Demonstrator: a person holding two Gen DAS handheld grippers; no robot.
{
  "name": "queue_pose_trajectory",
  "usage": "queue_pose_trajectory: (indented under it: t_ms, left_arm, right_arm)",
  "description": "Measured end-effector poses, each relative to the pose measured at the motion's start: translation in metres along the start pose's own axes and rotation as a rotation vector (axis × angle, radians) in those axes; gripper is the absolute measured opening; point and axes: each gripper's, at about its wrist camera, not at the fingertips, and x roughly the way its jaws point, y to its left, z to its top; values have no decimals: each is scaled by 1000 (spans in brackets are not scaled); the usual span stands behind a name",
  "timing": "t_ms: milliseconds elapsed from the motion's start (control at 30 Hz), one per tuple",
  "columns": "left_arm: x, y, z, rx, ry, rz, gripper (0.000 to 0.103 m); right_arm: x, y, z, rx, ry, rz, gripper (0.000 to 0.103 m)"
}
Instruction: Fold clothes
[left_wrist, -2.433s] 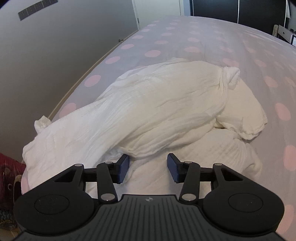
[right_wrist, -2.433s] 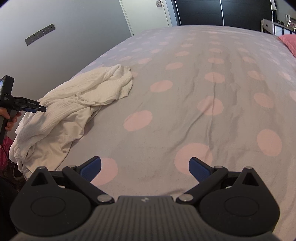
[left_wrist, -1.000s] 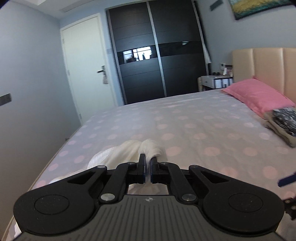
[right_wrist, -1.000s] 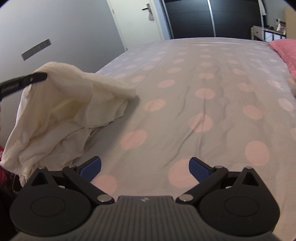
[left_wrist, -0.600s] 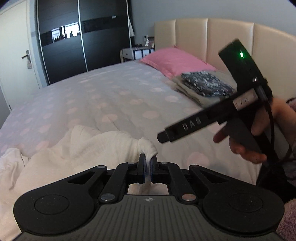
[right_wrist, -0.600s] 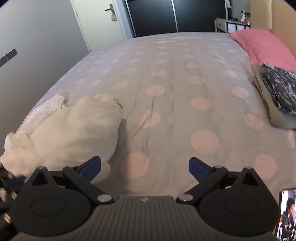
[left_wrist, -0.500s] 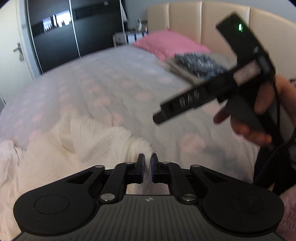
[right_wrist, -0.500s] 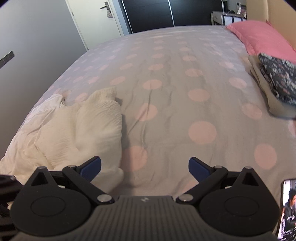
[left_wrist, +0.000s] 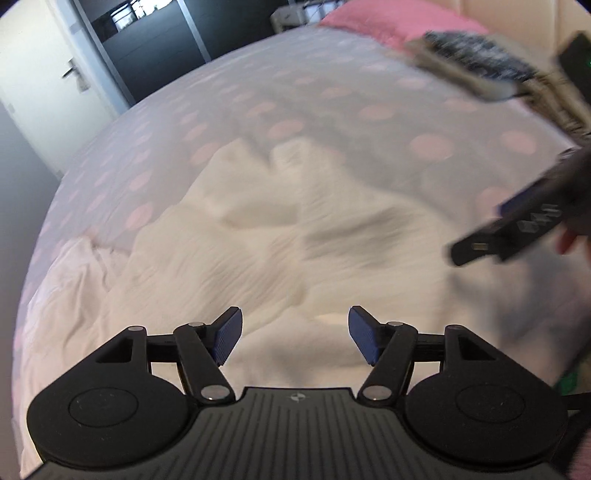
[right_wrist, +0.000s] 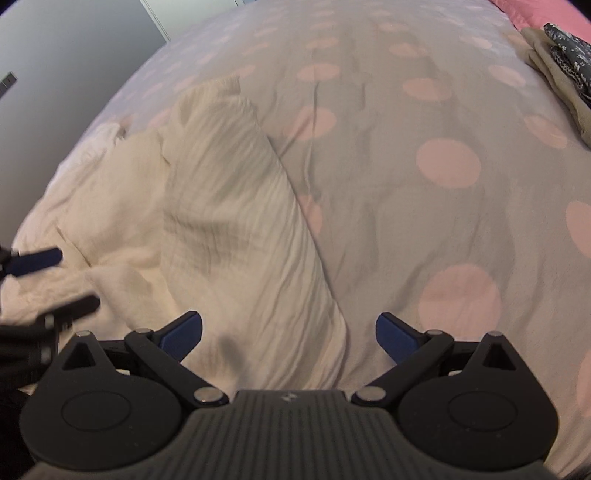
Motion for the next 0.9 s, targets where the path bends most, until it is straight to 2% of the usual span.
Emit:
queue_pose_trajectory:
  t_ms: [67, 267, 400, 433, 500, 533, 667, 767, 900]
  left_arm:
    - [11, 4, -4, -20, 36, -5, 62]
    - [44, 17, -17, -82, 143, -20, 62]
    - [65, 26, -25, -122, 215, -29, 62]
    - [71, 28, -28, -132, 233, -32, 57]
    - [72, 29, -28, -142, 242, -42, 48]
    - [72, 29, -28, -145, 242, -48, 43]
    - [66, 22, -25, -116, 227, -35, 19]
    - [58, 19, -20, -135, 206, -46, 9]
    - [30, 14, -2, -138, 97, -116, 7]
  right_arm:
    - [10, 1, -3, -1, 21, -5, 101]
    - [43, 0, -7, 41, 133, 67, 99]
    - [54, 7, -9, 24, 115, 35, 97]
    - [54, 11, -10, -5, 105, 19, 95]
    - [53, 18, -12, -64, 82, -28, 79]
    - [52, 20, -12, -81, 71, -42, 75]
    - [42, 19, -9, -73, 28, -20, 34]
    - [28, 18, -4, -62, 1, -3, 28]
    - [-3, 25, 6, -106, -68, -13, 25]
